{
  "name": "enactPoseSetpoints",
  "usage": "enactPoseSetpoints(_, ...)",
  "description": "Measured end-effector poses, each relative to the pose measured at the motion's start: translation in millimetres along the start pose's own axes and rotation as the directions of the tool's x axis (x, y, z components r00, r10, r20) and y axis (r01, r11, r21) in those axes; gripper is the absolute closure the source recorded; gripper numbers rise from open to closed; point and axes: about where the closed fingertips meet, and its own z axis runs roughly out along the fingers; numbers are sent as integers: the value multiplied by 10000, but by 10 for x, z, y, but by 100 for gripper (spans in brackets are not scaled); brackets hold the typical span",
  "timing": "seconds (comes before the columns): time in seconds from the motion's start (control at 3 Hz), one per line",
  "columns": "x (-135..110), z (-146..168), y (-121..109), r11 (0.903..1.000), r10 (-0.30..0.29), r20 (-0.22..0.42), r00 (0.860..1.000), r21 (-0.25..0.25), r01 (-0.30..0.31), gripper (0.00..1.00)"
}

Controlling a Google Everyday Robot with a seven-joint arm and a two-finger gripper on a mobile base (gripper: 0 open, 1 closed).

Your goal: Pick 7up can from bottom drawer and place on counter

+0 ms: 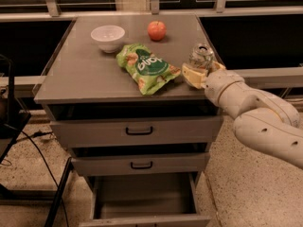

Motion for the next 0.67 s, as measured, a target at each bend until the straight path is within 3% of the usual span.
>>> enactPoseSetpoints(0.67,-99,28,62,9988,-462,111,9989,-181,464,100)
